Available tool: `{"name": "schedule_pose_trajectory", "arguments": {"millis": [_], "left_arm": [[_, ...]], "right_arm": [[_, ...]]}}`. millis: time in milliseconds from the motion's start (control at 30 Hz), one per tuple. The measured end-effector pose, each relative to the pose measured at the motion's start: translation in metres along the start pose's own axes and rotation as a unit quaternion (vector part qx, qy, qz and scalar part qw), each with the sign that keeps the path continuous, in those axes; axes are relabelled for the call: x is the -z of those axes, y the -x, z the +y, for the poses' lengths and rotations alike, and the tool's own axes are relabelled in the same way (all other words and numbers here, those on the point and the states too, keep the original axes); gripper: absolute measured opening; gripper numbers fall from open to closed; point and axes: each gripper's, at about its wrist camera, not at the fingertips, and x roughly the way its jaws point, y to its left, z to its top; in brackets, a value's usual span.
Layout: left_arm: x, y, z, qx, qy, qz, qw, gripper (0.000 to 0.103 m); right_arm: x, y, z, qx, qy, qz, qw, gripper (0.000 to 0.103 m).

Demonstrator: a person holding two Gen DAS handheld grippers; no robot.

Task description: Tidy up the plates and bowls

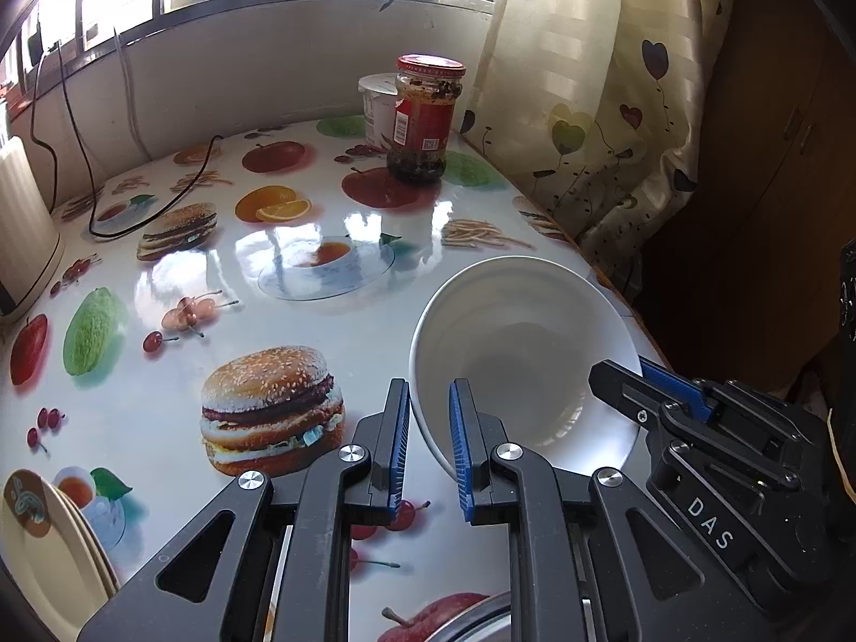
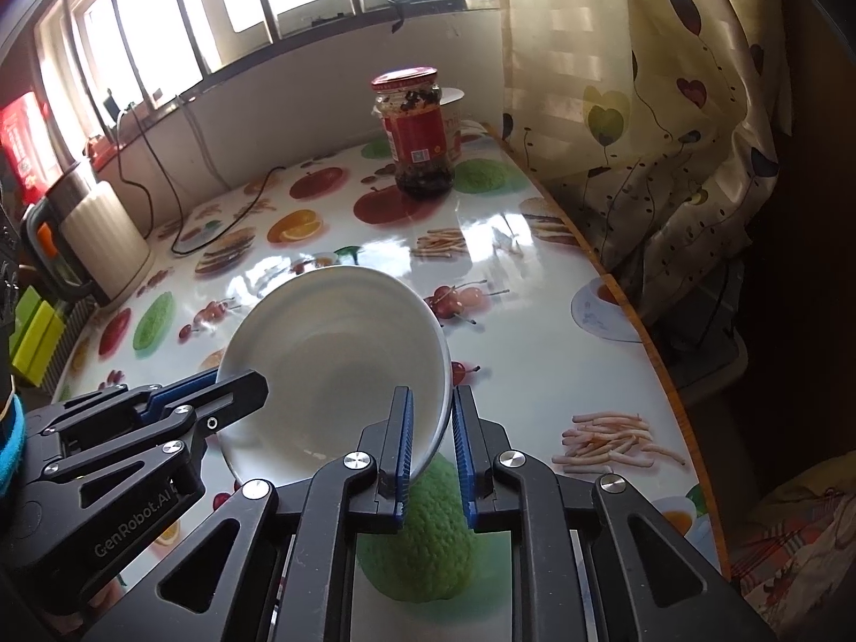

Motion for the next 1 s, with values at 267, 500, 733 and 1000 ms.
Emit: {"name": "schedule_pose_trajectory", "arguments": {"millis": [267, 500, 733, 1000], "left_arm": [[0.003, 0.014, 0.001, 0.005, 0.004, -0.006, 1.0, 0.016], [0.008, 0.033, 0.001, 0.008, 0.005, -0.017, 0.9998, 0.016], [0.016, 0.057, -0.002, 0.011, 0.002, -0.03, 0.9995, 0.016], [0.03, 0.08, -0.005, 0.02, -0.001, -0.039, 0.999, 0.016]], "right_arm": [[0.002, 0.014, 0.006, -0.004, 0.002, -0.009, 1.0, 0.015], [0.007, 0.032, 0.012, -0.008, 0.005, -0.021, 1.0, 0.015], [0.014, 0.057, 0.021, -0.009, 0.01, -0.037, 0.999, 0.015], [0.027, 0.085, 0.03, -0.008, 0.012, -0.051, 0.999, 0.015]]}}
